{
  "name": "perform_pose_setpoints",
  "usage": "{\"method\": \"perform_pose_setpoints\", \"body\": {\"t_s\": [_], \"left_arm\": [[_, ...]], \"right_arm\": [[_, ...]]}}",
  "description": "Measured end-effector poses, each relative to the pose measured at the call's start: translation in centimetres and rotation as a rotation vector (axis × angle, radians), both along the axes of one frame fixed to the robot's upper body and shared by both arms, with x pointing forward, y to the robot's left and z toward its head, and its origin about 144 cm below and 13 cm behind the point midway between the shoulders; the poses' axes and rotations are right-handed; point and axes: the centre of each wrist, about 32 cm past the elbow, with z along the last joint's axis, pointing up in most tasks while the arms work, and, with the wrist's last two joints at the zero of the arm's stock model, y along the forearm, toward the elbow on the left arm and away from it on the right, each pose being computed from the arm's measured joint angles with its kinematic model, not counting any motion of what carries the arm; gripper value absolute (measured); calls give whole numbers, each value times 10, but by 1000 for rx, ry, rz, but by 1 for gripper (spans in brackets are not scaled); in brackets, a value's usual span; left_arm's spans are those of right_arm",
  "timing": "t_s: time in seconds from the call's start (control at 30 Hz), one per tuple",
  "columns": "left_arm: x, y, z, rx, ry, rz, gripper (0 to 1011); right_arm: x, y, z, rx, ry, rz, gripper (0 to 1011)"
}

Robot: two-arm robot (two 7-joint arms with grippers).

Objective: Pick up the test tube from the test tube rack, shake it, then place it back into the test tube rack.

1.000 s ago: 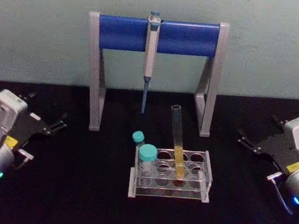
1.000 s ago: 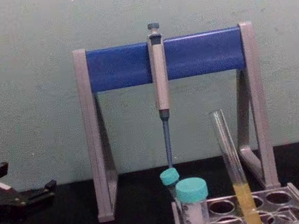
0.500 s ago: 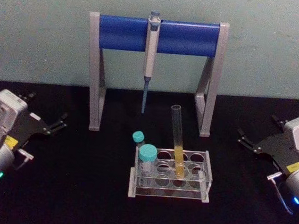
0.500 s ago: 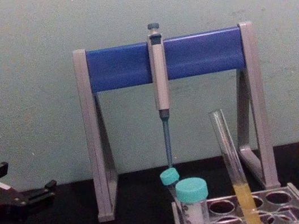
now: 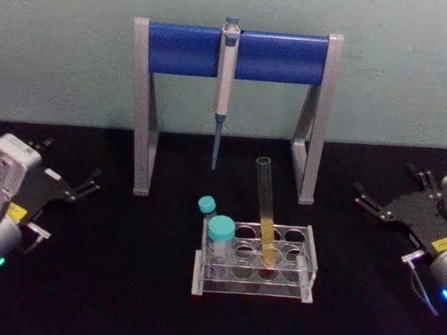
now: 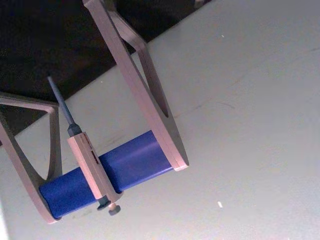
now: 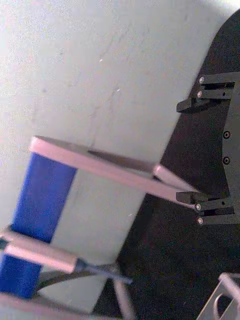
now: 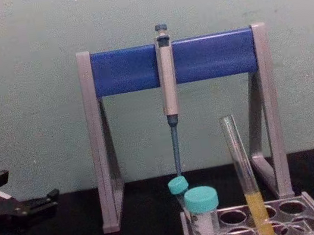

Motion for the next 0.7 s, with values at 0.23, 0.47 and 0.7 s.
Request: {"method": "perform_pose_setpoints", "body": {"t_s": [0.23,0.47,0.7], "left_arm": [[0,0,0,0,0,0,1001],[0,0,0,0,0,0,1001],[0,0,0,0,0,0,1001]], "right_arm": [[-1,2,9,83,-9,124,1000],[3,8,14,130,-5,229,1000],[10,18,16,168,34,351,1000]]}}
